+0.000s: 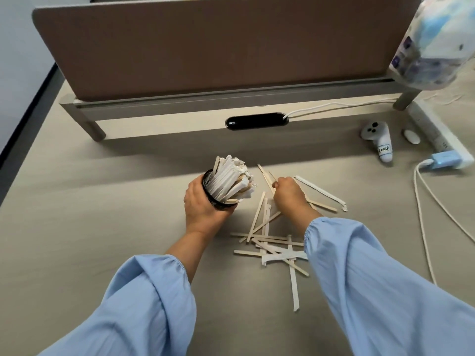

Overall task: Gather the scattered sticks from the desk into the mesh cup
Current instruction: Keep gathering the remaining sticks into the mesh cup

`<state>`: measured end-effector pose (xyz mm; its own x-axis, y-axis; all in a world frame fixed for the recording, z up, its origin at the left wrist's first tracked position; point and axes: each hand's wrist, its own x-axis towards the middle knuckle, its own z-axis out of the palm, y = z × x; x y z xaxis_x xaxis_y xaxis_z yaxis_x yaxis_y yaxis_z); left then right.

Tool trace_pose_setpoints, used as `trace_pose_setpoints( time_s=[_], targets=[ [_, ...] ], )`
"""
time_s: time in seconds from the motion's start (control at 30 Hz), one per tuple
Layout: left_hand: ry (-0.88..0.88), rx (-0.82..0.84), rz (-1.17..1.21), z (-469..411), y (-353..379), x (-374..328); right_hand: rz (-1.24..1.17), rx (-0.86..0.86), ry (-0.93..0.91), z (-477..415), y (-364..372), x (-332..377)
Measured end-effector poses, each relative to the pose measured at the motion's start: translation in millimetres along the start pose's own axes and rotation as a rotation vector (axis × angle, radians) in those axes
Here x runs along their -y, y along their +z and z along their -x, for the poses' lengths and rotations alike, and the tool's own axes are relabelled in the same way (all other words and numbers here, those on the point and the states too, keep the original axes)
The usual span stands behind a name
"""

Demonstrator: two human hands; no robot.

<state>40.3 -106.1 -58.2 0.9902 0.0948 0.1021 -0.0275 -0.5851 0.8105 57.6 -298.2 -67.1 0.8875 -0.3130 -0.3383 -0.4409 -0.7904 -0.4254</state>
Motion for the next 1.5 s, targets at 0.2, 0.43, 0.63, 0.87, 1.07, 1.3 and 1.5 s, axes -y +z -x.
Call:
trace_pose_setpoints(
  time_s=[0.2,0.43,0.63,0.87,1.07,1.3,1.5],
  targets=[
    [-0.027,-0.054,-0.039,-18,21,-12,0.051,0.068,-0.026,-36,-12,-3],
    [-0.056,-0.098,-0.055,-27,36,-19,0.165,0.179,-0.031,-52,-13,3],
    [-0.045,-0.113,-0.073,-29,43,-24,0.258,0.219,-0.062,-55,-12,12],
    [-0.047,-0.126,-0.086,-27,45,-21,0.282,0.217,-0.097,-49,-9,9],
    [-0.056,-0.115,-0.07,-26,43,-20,0.324,0.259,-0.113,-46,-7,10],
    [-0.062,-0.112,-0.066,-24,42,-13,0.338,0.236,-0.134,-43,-14,10],
    [-0.048,-0.116,-0.085,-27,44,-16,0.023,0.253,-0.204,-51,-22,5]
  ],
)
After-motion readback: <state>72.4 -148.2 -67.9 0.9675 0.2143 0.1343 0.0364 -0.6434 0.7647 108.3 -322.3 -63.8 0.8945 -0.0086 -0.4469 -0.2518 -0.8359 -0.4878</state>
